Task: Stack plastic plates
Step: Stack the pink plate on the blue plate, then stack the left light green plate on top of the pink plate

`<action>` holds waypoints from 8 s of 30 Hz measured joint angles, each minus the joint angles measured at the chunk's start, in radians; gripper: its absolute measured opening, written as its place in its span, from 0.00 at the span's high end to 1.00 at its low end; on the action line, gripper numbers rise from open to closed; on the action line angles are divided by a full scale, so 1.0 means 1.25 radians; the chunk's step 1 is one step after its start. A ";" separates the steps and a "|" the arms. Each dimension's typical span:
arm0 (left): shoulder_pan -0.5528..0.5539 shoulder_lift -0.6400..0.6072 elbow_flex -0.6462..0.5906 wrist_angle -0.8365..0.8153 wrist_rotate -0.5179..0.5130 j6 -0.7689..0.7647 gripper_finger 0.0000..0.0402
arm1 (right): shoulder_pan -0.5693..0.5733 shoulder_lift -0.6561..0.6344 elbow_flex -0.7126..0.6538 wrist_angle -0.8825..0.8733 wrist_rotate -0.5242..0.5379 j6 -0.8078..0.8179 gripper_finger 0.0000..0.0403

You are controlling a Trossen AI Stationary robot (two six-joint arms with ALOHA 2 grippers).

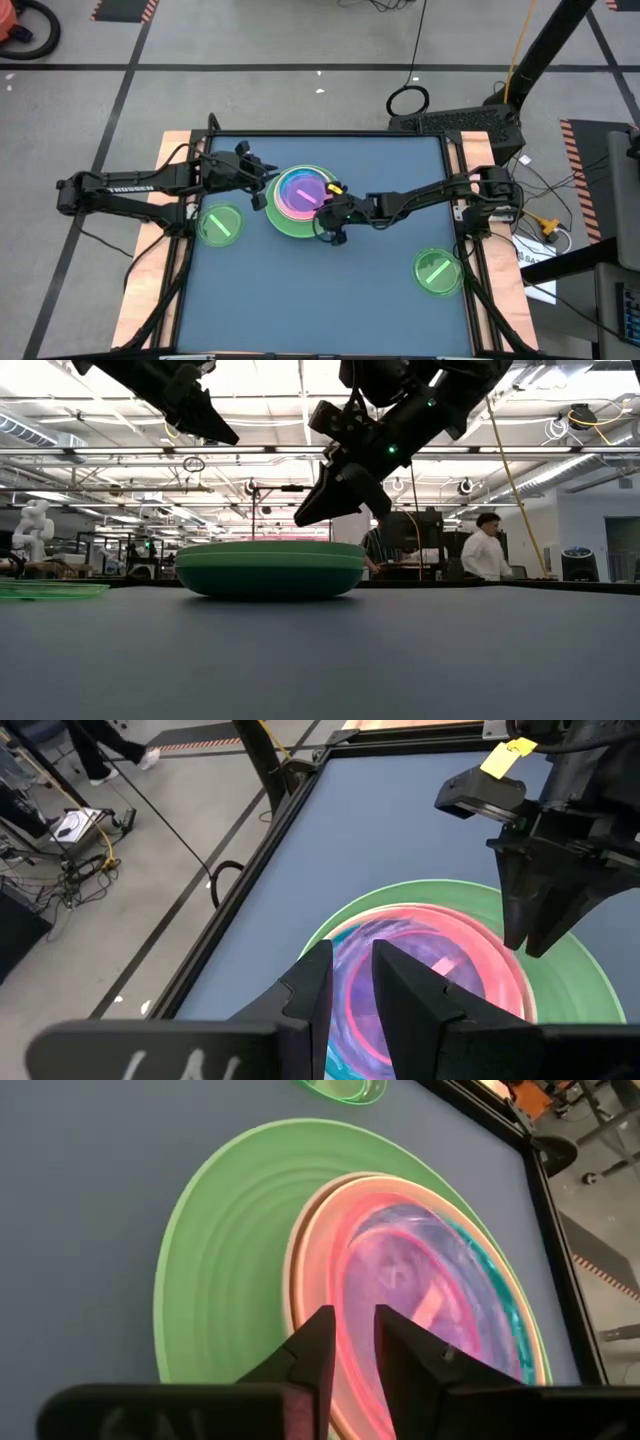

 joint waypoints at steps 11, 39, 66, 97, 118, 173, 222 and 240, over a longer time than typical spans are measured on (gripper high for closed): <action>0.000 0.000 0.000 0.000 0.000 -0.004 0.80 | 0.000 0.000 0.000 -0.001 0.000 0.049 0.80; -0.204 0.000 0.000 -0.400 0.001 -0.715 0.80 | 0.096 -0.354 -0.089 -0.376 0.231 0.179 0.82; -0.409 0.310 0.000 -0.592 0.061 -1.070 0.80 | 0.174 -0.470 -0.142 -0.349 0.230 0.217 0.82; -0.361 0.381 -0.052 -0.582 0.044 -1.035 0.80 | 0.173 -0.470 -0.142 -0.348 0.232 0.223 0.82; -0.361 0.383 -0.018 -0.567 0.062 -0.998 0.80 | 0.173 -0.470 -0.142 -0.348 0.232 0.229 0.82; -0.361 0.424 -0.017 -0.484 0.029 -0.958 0.82 | 0.173 -0.469 -0.142 -0.348 0.232 0.229 0.82; -0.355 0.440 0.372 -0.464 -0.229 -0.448 0.99 | 0.173 -0.469 -0.142 -0.348 0.232 0.227 0.82; -0.242 0.454 0.372 -0.367 -0.229 -0.291 0.99 | 0.173 -0.469 -0.142 -0.348 0.232 0.226 0.82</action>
